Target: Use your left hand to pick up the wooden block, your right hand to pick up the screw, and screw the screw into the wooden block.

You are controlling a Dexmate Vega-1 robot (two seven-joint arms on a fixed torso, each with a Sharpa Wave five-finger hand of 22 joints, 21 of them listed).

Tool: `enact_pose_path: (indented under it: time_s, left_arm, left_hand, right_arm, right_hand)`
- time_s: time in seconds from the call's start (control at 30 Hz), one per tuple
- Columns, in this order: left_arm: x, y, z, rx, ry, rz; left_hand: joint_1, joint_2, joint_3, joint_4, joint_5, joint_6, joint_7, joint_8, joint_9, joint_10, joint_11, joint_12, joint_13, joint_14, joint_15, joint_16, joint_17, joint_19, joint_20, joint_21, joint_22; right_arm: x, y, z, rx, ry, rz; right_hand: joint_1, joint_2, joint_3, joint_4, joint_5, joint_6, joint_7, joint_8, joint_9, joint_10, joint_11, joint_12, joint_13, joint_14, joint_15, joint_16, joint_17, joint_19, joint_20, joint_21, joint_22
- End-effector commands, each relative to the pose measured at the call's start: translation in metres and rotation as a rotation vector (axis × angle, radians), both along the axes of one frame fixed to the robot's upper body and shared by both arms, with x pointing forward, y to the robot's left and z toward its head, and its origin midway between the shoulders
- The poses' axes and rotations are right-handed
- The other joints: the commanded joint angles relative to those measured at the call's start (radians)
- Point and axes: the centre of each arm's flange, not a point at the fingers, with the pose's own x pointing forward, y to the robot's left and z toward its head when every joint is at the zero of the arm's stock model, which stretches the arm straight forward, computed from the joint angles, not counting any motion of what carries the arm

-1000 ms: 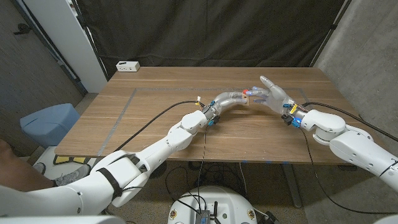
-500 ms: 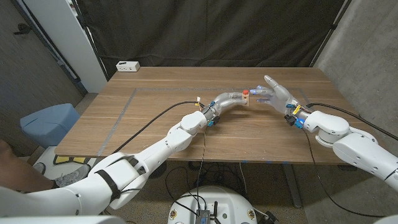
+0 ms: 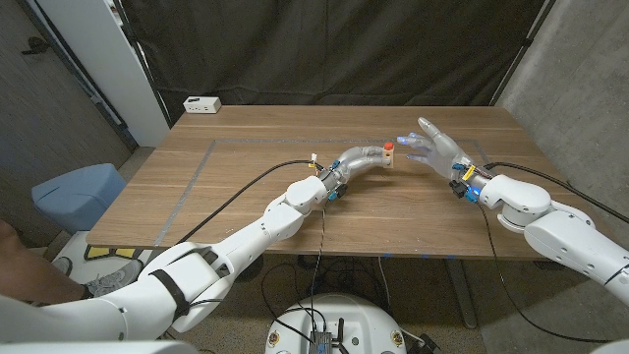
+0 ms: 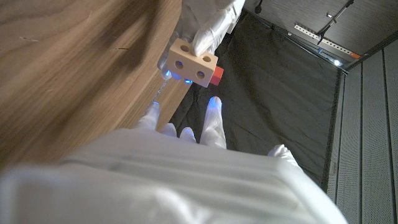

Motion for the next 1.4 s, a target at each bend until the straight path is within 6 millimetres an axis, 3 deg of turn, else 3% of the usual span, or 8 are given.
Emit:
enact_pose_path:
  time_s: [0.03, 0.6, 1.4]
  left_arm:
    - [0.0002, -0.0012, 0.001, 0.003, -0.001, -0.004]
    - [-0.0002, -0.0017, 0.0011, 0.001, -0.003, -0.006]
    - [0.0017, 0.0001, 0.0003, -0.001, 0.002, -0.003]
  left_hand:
    - [0.0, 0.007, 0.012, 0.017, 0.005, 0.076, 0.005, 0.018, 0.003, 0.009, 0.001, 0.007, 0.003, 0.01, -0.039, 0.004, 0.001, -0.002, -0.004, 0.008, 0.002]
    - [0.0, 0.006, 0.01, 0.018, 0.005, 0.081, 0.006, 0.02, 0.002, 0.015, 0.003, 0.011, 0.002, 0.012, -0.041, 0.004, 0.002, -0.001, -0.004, 0.008, 0.002]
    - [0.001, 0.006, 0.01, 0.018, 0.005, 0.081, 0.008, 0.02, 0.001, 0.011, 0.002, 0.011, 0.001, 0.011, -0.04, 0.001, 0.002, -0.001, -0.004, 0.008, 0.002]
  right_arm:
    - [0.0065, 0.0048, 0.0011, -0.019, 0.028, 0.033]
    - [0.0121, 0.0092, 0.0025, -0.042, 0.046, 0.068]
    - [0.0095, 0.0071, 0.0009, -0.032, 0.053, 0.052]
  right_hand:
    - [0.009, 0.0, -0.007, 0.003, 0.009, -0.03, -0.009, 0.0, 0.001, -0.026, 0.001, -0.006, 0.001, -0.067, 0.01, -0.005, 0.002, -0.011, 0.002, -0.002, 0.003]
    - [0.004, 0.001, -0.014, 0.009, 0.009, 0.0, 0.005, 0.023, -0.001, -0.036, -0.005, 0.001, 0.0, -0.081, 0.006, -0.007, 0.003, -0.024, 0.002, -0.003, 0.003]
    - [-0.003, 0.007, -0.027, 0.021, 0.012, 0.045, 0.028, 0.033, -0.001, -0.02, -0.008, 0.01, -0.001, -0.08, 0.006, -0.002, 0.004, -0.03, 0.001, 0.0, 0.004]
